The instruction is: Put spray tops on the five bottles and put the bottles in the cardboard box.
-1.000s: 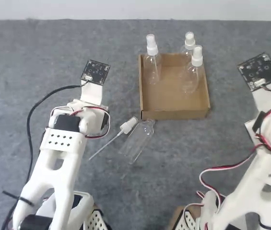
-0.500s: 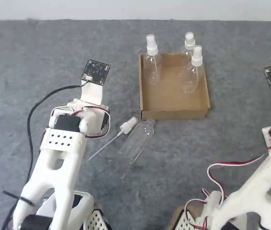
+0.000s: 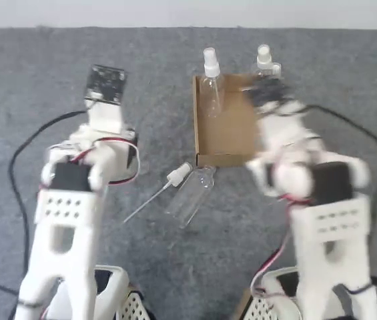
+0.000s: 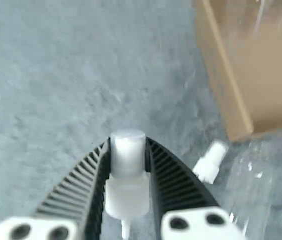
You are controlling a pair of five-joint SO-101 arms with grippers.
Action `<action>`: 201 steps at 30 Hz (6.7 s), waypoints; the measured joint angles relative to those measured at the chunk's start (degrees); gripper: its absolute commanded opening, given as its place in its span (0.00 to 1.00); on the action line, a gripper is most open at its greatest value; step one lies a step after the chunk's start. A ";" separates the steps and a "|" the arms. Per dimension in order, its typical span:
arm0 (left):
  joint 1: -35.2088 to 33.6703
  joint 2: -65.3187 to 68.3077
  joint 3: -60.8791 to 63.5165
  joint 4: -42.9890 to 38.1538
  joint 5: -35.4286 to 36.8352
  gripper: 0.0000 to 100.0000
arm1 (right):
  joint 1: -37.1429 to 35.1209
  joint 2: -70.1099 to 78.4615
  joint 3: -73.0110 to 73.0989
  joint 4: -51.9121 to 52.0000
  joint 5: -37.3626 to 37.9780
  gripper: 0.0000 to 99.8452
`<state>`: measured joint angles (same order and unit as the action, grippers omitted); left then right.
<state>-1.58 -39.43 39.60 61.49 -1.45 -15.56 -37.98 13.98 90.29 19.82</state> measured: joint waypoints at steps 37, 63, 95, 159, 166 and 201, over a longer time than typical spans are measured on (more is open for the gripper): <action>-1.05 -23.38 -10.37 -8.70 19.43 0.01 | -37.27 -4.22 53.10 -70.51 -10.11 0.01; 6.07 -23.30 6.59 -21.71 21.98 0.01 | -37.89 -4.22 56.00 -75.96 -10.11 0.01; 5.36 -23.30 10.73 -24.35 18.46 0.01 | -37.89 -4.40 56.53 -75.96 -10.11 0.01; 5.80 -34.73 10.81 -9.41 10.11 0.11 | -35.25 -4.40 66.99 -102.24 -18.99 0.01; 4.84 -15.30 2.55 -8.35 6.51 0.10 | -35.25 -4.40 66.99 -102.24 -18.99 0.01; 1.14 -8.62 -6.33 7.91 -1.32 0.11 | -35.25 -4.40 67.78 -102.24 -18.90 0.01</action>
<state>-0.44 -48.04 33.27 69.41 -2.77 -50.81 -42.37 81.76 -11.96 0.92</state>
